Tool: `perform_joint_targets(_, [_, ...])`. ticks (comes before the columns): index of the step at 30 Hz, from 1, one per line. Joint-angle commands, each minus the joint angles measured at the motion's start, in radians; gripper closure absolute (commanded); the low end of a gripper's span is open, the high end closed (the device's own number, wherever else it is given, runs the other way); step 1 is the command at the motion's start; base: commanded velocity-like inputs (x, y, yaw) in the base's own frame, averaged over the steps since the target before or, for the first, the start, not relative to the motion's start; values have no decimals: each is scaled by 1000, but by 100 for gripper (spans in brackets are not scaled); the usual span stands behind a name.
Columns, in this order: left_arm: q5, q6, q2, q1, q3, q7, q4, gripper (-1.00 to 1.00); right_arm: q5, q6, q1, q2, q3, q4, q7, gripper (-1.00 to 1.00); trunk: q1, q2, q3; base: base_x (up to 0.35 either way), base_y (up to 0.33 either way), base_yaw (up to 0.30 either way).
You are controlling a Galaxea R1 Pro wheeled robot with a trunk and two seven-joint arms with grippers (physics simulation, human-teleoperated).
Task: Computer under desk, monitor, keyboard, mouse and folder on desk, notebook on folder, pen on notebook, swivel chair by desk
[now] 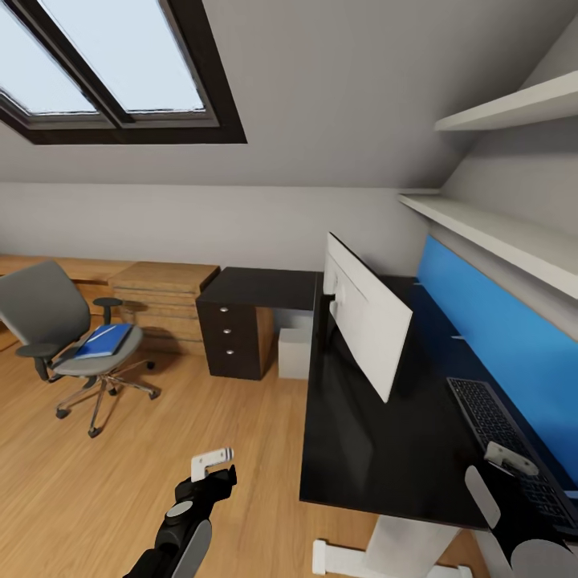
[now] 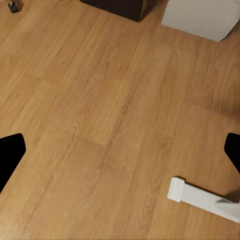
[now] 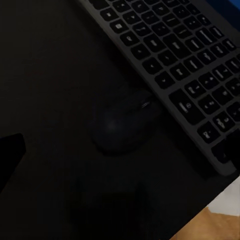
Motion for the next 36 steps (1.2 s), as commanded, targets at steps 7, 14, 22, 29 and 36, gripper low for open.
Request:
perform_joint_targets(7, [10,3,0,-1,-2,8,-2,-100,-7,4,-1,0,1,-3,-4,-100,1,-2,-2,102,0,0])
perform_joint_targets(14, [9,3,0,-1,-2,9,-1,-100,-7,4,-1,-1,1,-4,-5,-100,1,-2,-2,49,-3,0])
perform_joint_targets(22, [10,3,0,-1,-2,8,-1,-100,-7,5,-1,-1,1,-3,-5,-100,1,-2,-2,108,-35,0])
perform_joint_targets(29, [9,3,0,-1,-2,9,-1,-100,-7,7,-1,-1,1,-3,-6,-100,1,-2,-2,9,-29,0])
perform_joint_targets(36, [9,3,0,-1,-2,9,-1,-100,-6,11,-1,-2,0,-3,-9,-100,1,-2,-2,1,-129,0])
